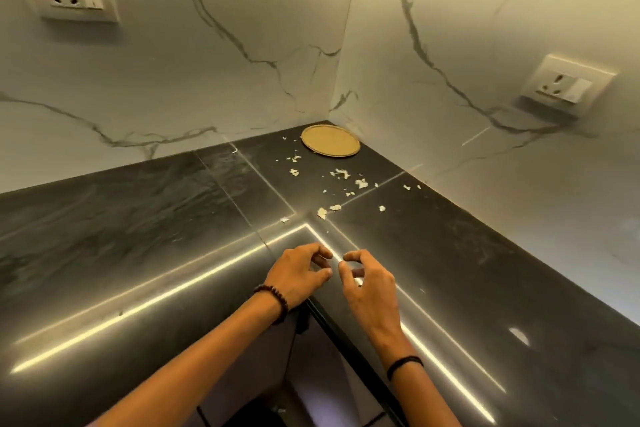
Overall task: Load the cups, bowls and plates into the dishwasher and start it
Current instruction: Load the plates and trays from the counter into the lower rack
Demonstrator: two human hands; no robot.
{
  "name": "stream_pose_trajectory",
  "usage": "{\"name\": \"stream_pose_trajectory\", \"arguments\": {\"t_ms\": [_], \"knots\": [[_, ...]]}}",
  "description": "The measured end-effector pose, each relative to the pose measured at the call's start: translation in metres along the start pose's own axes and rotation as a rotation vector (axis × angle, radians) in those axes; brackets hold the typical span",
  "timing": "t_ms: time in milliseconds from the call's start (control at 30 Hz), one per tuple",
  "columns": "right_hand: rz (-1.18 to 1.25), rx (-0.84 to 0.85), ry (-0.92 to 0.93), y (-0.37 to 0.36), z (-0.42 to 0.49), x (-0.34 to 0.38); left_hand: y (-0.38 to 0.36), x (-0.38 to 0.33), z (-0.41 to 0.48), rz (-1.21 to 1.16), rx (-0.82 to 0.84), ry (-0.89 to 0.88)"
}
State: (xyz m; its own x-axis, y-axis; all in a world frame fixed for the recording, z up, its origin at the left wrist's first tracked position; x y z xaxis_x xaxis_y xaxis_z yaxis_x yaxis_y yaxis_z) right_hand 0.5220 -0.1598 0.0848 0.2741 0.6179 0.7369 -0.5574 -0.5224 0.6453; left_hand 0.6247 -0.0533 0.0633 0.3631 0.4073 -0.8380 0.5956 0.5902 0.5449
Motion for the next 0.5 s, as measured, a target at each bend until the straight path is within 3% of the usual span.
{"name": "stream_pose_trajectory", "arguments": {"t_ms": [167, 400, 500], "knots": [[0.001, -0.017, -0.065, -0.037, 0.039, -0.001, 0.035, 0.046, 0.055, 0.127, 0.032, 0.020], [-0.033, -0.013, -0.155, -0.072, 0.087, -0.004, 0.049, 0.081, 0.141, 0.536, 0.186, -0.063], [-0.072, 0.001, -0.162, -0.083, 0.118, -0.007, 0.054, 0.089, 0.182, 0.671, 0.246, 0.004]]}}
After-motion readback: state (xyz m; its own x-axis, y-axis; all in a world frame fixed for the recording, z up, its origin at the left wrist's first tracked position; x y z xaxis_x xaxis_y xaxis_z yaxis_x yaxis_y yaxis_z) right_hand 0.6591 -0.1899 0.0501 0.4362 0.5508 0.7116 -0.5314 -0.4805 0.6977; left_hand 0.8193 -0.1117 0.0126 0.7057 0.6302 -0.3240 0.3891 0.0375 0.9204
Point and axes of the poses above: each hand's wrist, its own z-axis towards the middle knuckle, its own y-axis out of the back of the hand, x = y × z, the point moved 10 cm from there along z, towards the middle knuckle, and after that the axes turned 1 degree about x, right-handed, at the moved point
